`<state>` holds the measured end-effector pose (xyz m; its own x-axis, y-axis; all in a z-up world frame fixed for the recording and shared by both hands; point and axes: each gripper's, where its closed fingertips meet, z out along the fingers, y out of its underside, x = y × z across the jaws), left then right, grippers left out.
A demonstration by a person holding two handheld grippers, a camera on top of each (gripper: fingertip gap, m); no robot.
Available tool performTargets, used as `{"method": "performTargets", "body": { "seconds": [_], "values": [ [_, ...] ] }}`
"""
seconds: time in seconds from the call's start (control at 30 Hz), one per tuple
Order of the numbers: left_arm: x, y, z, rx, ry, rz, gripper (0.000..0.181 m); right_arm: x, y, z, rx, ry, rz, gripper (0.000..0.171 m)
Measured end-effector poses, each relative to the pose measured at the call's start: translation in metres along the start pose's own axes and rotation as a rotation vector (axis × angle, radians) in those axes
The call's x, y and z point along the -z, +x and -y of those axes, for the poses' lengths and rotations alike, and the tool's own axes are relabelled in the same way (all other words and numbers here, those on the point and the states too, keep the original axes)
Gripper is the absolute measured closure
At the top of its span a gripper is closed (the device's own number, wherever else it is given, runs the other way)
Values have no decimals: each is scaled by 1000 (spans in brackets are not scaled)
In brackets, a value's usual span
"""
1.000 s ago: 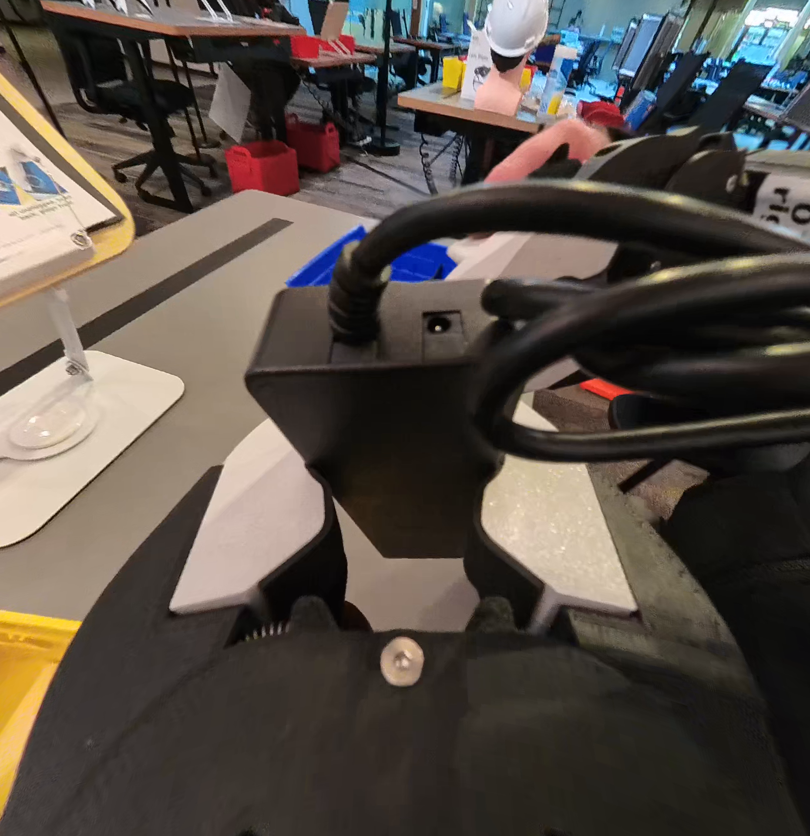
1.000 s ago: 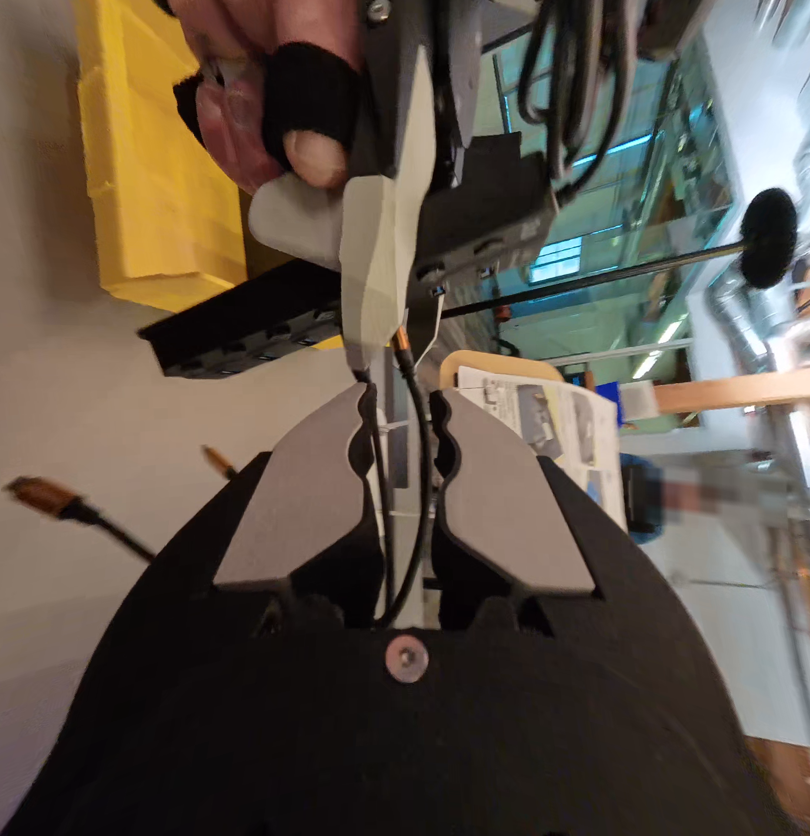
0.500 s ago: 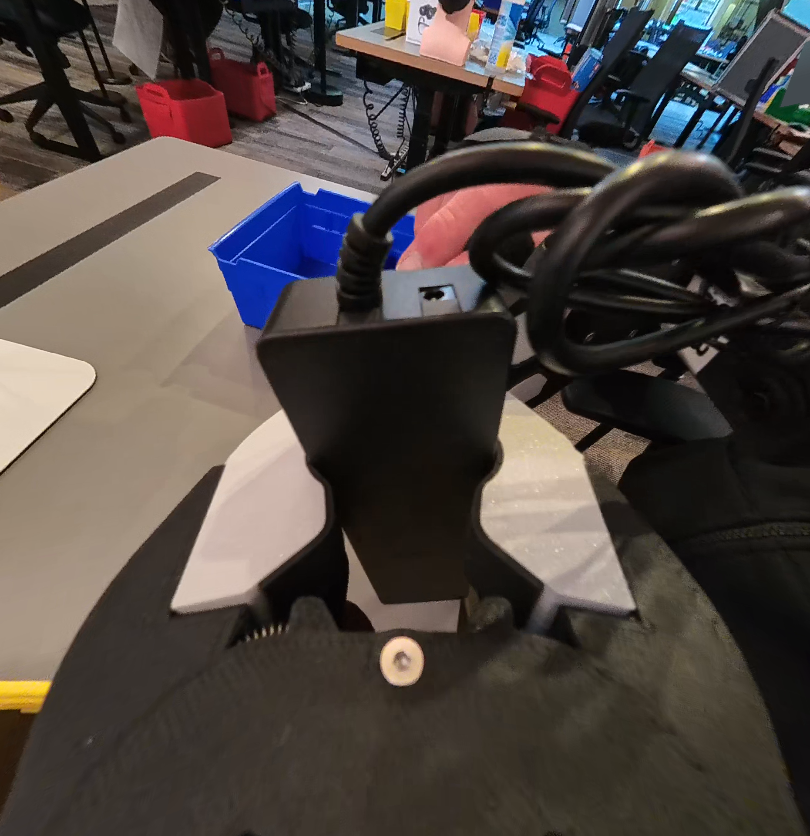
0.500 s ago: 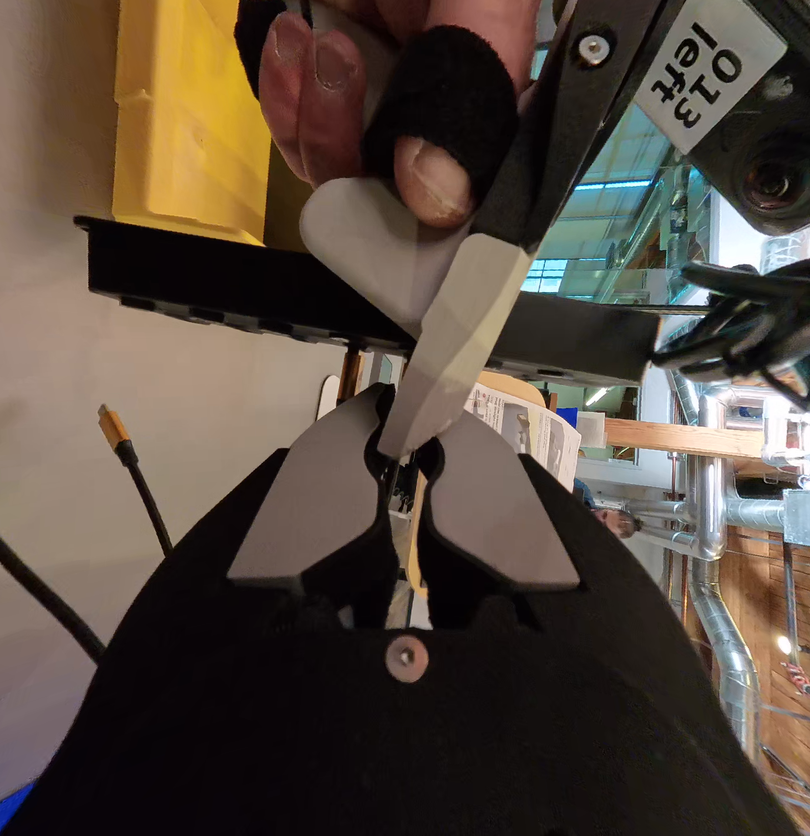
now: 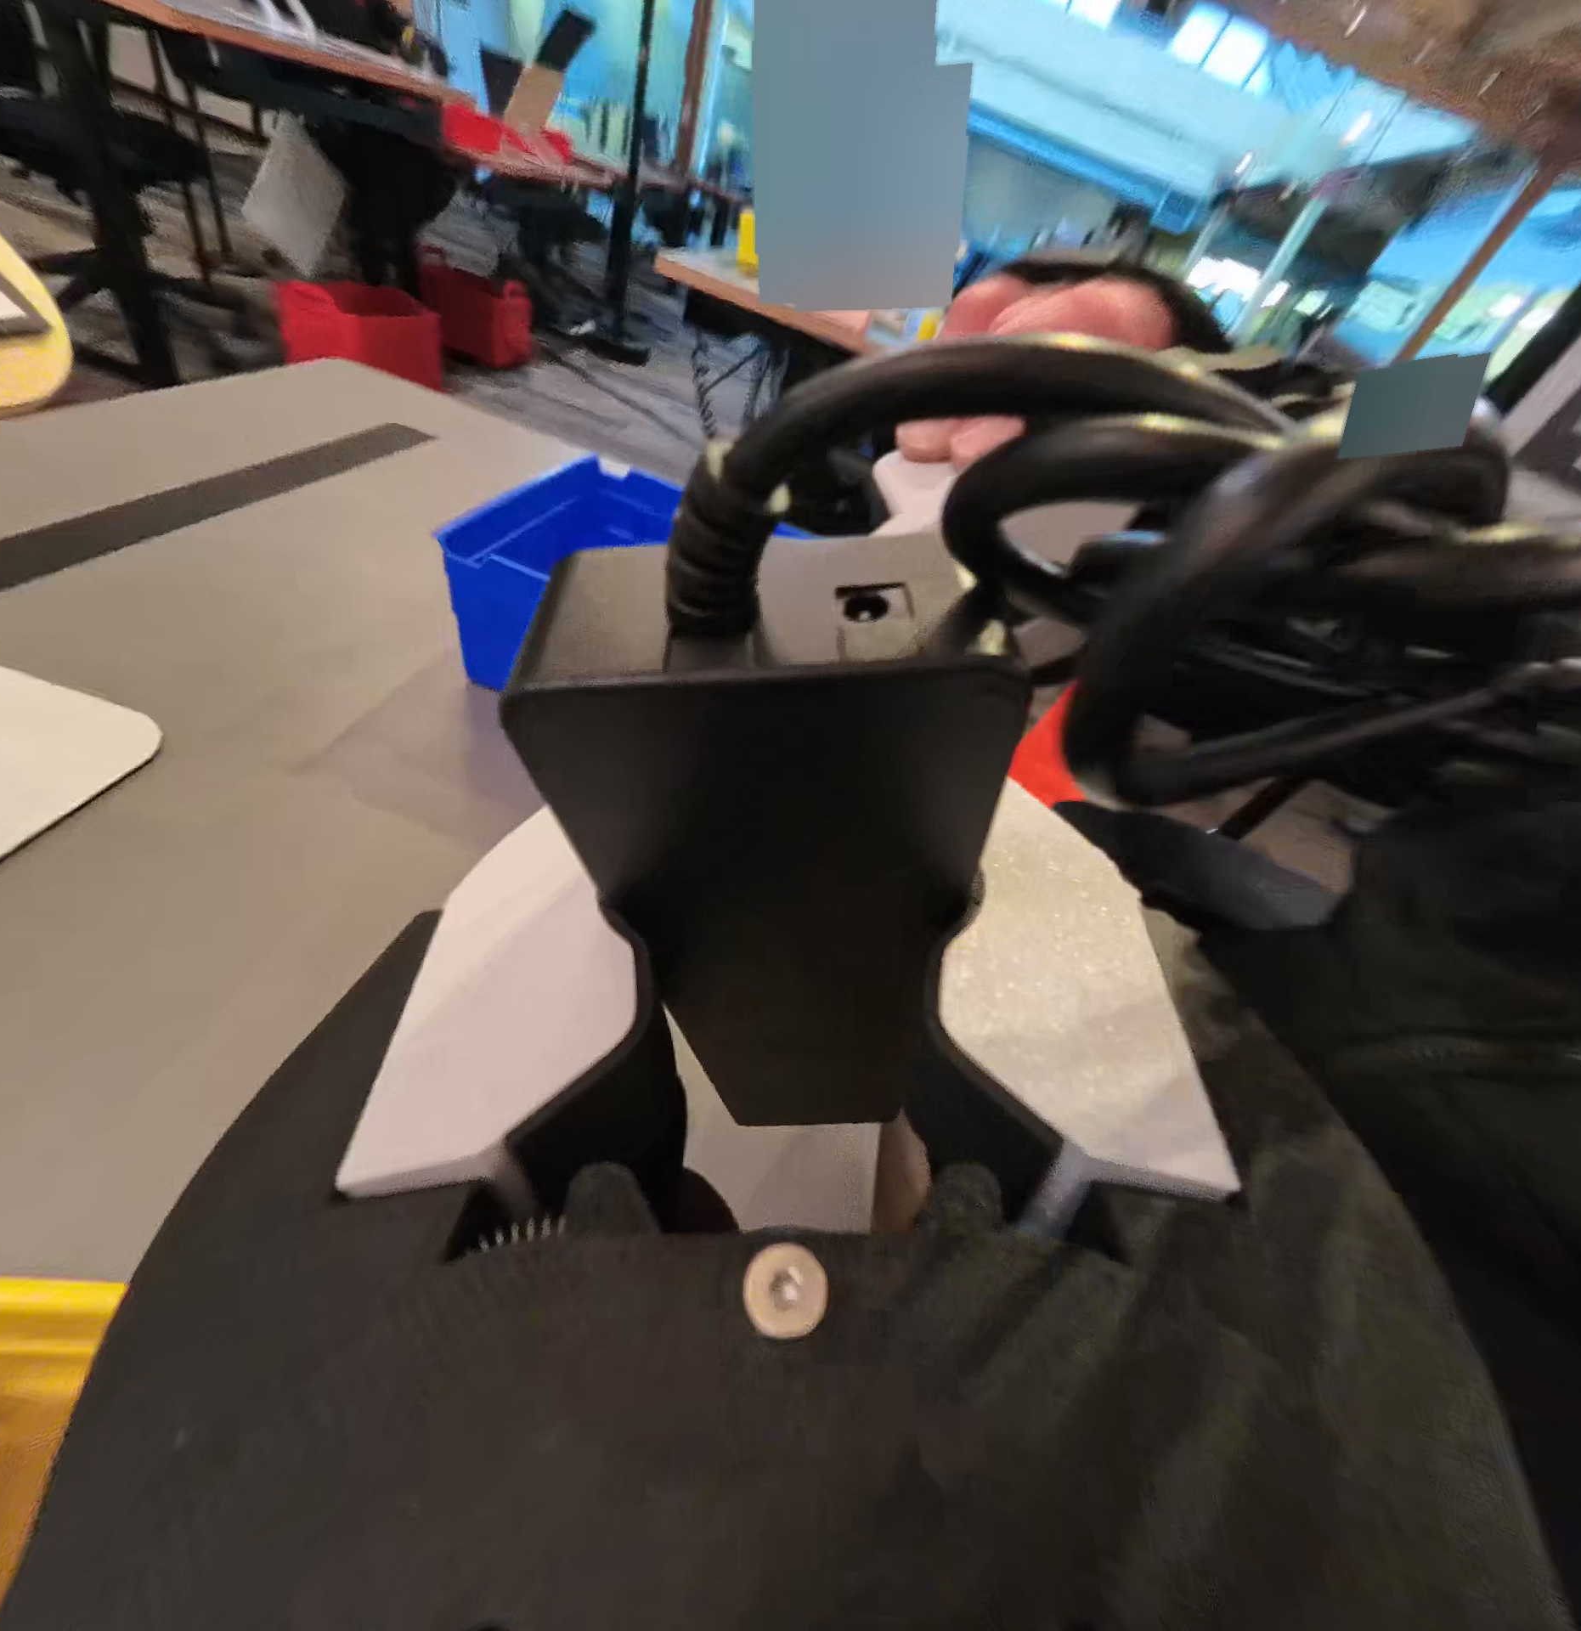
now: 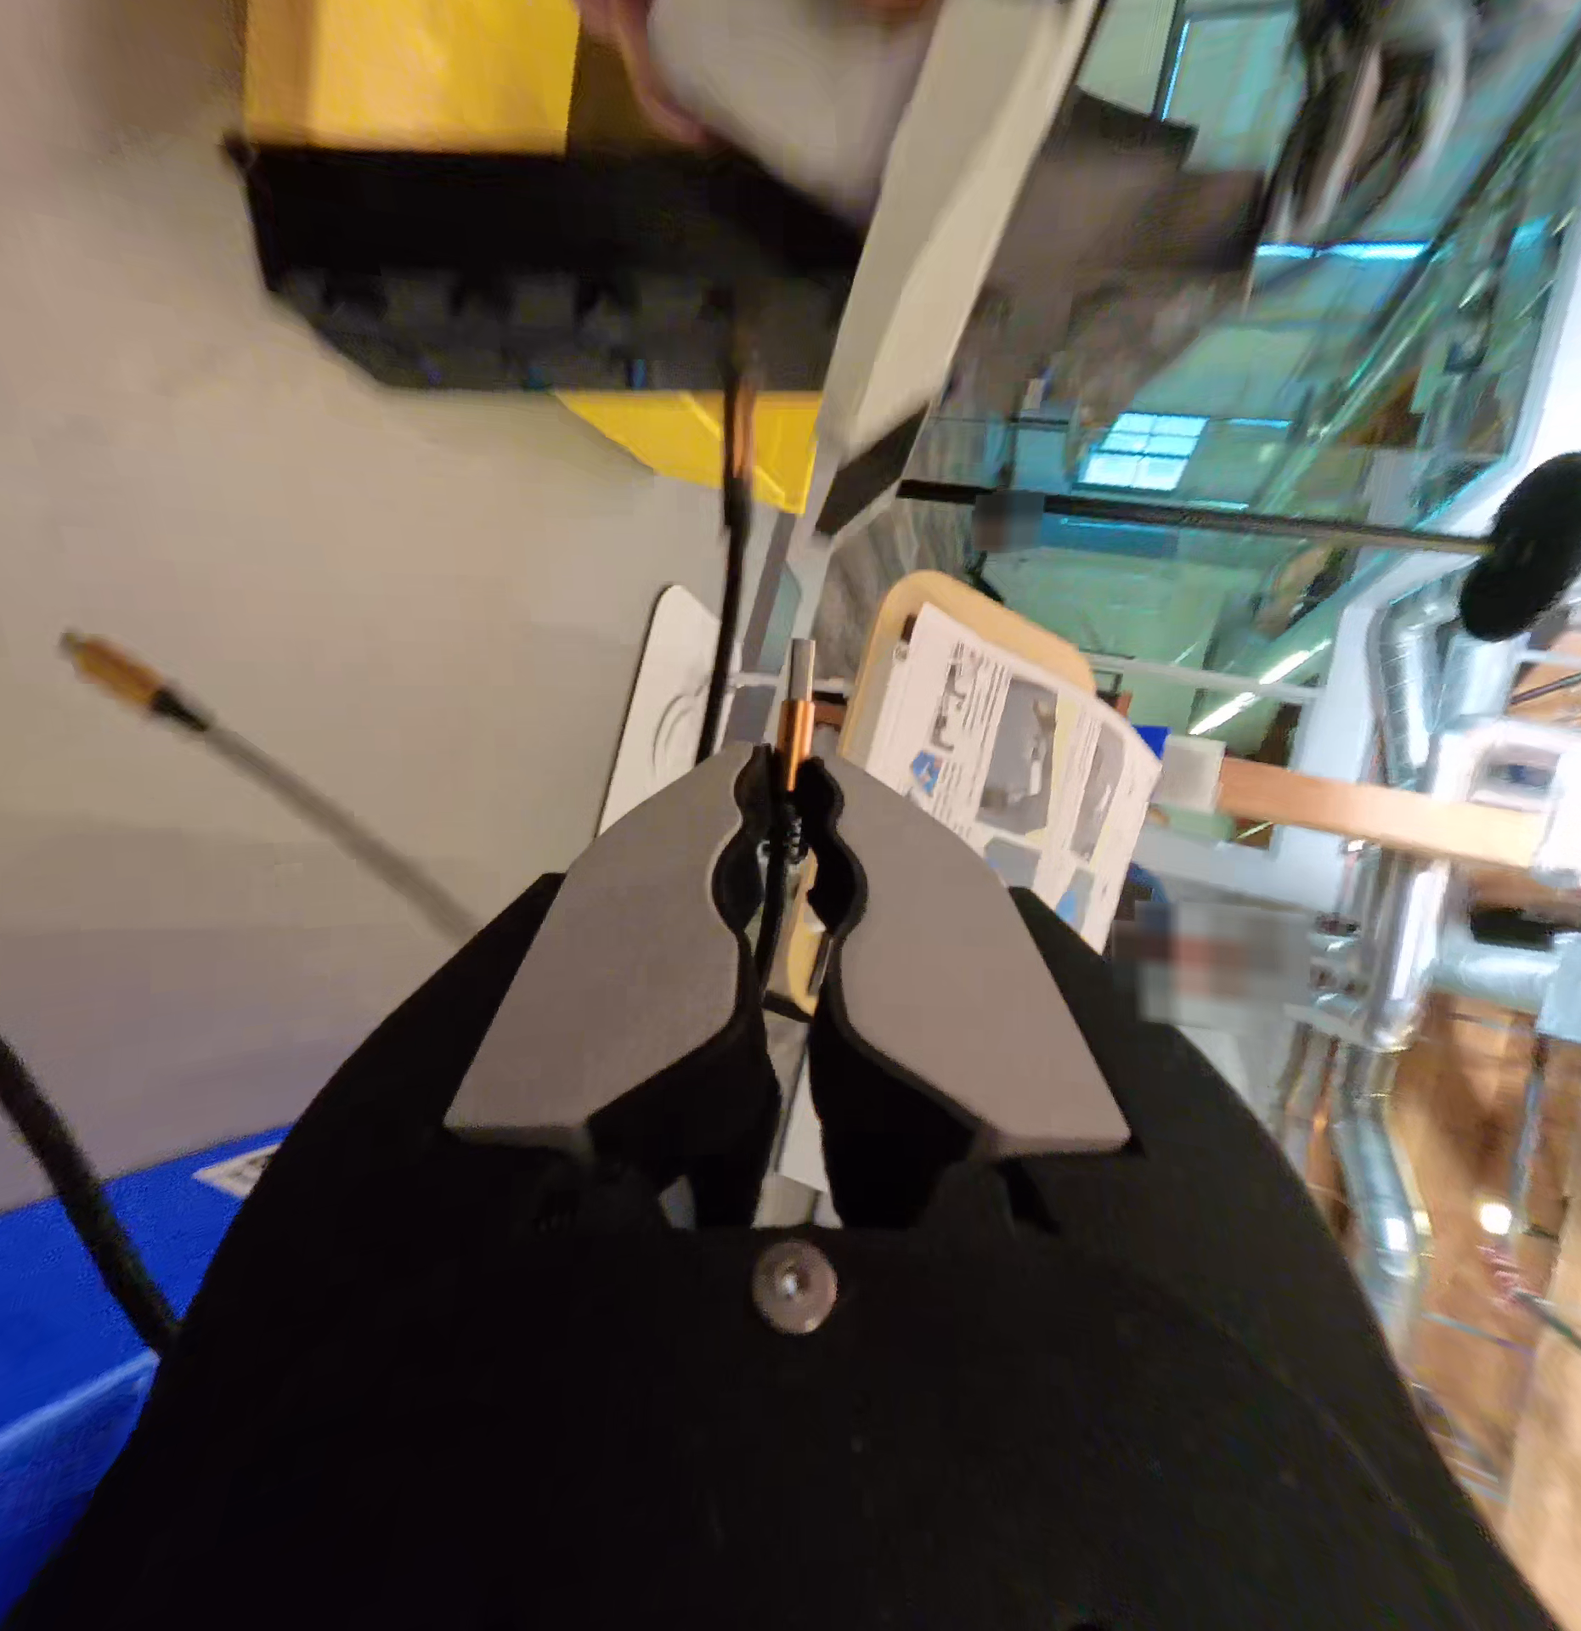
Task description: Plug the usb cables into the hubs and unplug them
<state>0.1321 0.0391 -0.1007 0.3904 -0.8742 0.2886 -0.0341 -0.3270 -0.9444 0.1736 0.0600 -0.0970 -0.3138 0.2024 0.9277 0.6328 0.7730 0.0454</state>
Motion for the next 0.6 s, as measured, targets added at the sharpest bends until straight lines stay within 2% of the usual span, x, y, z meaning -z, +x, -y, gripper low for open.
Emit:
{"method": "performTargets", "body": {
  "seconds": [0.07, 0.13, 0.23, 0.33, 0.6],
  "values": [
    [6, 7, 10, -86, -5, -4, 117, 9, 5, -11, -20, -16, 27, 165],
    [0, 14, 7, -171, -76, 18, 117, 19, 22, -25, -66, -43, 3, 165],
    [3, 0, 0, -159, -103, 84, 117, 42, 43, -58, -163, -98, -55, 165],
    [9, -5, 3, -123, -54, 71, 117, 64, 49, -100, -309, -180, -111, 165],
    [8, -5, 7, -153, -60, 95, 117, 103, -1, -208, -713, -422, -211, 165]
  ]
}}
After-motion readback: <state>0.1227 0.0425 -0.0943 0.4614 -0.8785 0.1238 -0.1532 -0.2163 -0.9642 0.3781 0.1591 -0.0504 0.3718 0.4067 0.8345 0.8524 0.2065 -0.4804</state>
